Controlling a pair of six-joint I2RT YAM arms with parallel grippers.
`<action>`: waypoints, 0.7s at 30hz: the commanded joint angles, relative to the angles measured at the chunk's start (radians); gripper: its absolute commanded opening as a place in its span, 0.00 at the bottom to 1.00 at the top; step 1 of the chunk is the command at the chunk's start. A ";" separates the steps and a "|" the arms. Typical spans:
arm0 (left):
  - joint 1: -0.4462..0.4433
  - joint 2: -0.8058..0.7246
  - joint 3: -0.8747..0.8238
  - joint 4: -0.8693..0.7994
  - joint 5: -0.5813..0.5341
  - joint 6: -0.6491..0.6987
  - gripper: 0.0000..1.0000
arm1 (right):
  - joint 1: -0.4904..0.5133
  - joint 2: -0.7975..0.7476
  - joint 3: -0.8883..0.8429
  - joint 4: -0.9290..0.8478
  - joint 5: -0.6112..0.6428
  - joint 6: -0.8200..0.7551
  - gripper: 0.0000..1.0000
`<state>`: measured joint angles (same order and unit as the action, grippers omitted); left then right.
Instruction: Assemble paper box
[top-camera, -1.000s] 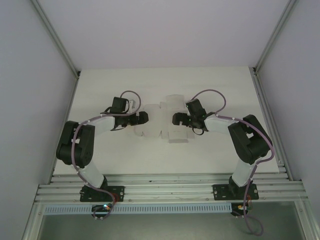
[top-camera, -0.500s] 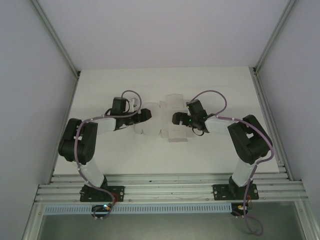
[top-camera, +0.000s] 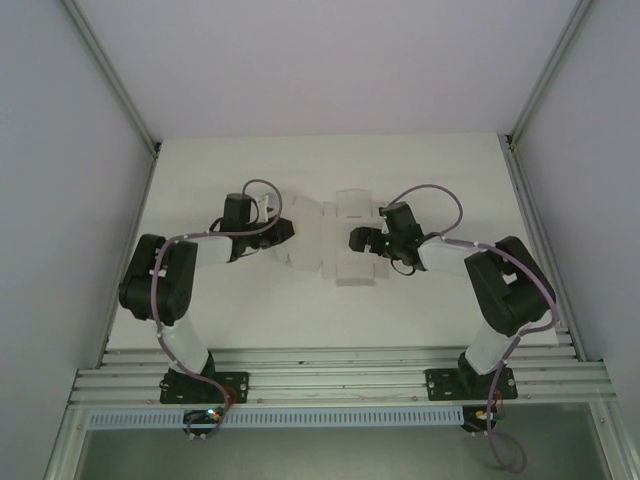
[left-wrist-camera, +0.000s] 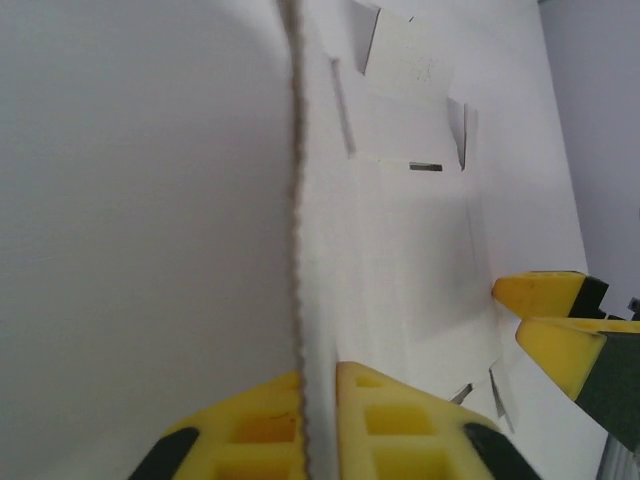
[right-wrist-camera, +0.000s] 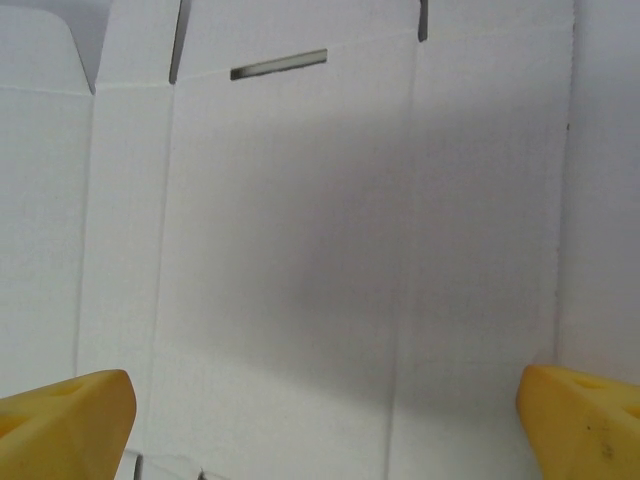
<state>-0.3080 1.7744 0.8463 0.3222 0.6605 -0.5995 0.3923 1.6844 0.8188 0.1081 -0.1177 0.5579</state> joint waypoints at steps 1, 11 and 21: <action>-0.003 -0.076 0.026 0.002 0.031 0.027 0.00 | -0.025 -0.120 -0.021 -0.080 -0.014 0.001 1.00; -0.029 -0.318 0.109 -0.002 0.175 0.040 0.00 | -0.151 -0.511 -0.109 -0.093 -0.113 -0.010 1.00; -0.066 -0.486 0.165 0.057 0.286 -0.027 0.00 | -0.317 -0.620 -0.176 0.089 -0.437 0.041 0.96</action>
<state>-0.3588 1.3281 0.9886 0.3367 0.8803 -0.6006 0.1005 1.0779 0.6537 0.1043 -0.4034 0.5655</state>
